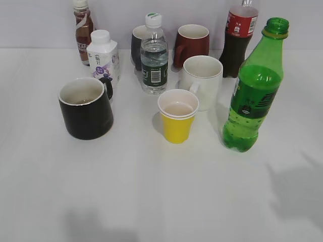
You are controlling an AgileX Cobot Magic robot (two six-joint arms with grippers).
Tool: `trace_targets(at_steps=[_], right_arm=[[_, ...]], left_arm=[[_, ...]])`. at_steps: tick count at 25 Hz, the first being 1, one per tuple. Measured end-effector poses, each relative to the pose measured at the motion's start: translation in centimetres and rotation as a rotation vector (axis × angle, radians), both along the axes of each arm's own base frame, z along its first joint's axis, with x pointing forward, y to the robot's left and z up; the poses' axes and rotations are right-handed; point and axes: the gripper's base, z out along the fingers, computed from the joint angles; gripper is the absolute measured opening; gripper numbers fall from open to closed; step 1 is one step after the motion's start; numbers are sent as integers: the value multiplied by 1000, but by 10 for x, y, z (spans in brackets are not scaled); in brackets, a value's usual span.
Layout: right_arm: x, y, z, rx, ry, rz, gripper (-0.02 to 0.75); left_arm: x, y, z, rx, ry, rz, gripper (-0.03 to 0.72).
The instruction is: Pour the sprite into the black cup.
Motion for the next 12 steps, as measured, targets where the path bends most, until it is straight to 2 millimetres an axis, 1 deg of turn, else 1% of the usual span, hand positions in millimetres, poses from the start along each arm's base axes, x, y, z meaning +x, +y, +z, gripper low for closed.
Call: trace_targets(at_steps=[3,4,6,8,10,12], right_arm=[[-29,-11,-17,-47,166,9,596],[-38,-14,-23,-66,222,9,596],[-52,-20,-34,-97,308,9,596],[-62,-24,-45,-119,359,6,596],[-68,-27,-52,-119,359,6,596],[-71,-28,-63,-121,361,5,596]], left_arm=[[-29,12,-11,14,29,27,398],[-36,16,-15,22,34,39,404],[-51,23,-19,21,-7,61,409],[-56,26,-25,23,-20,74,410],[-52,24,-32,34,5,77,411],[-45,22,-44,49,51,74,411]])
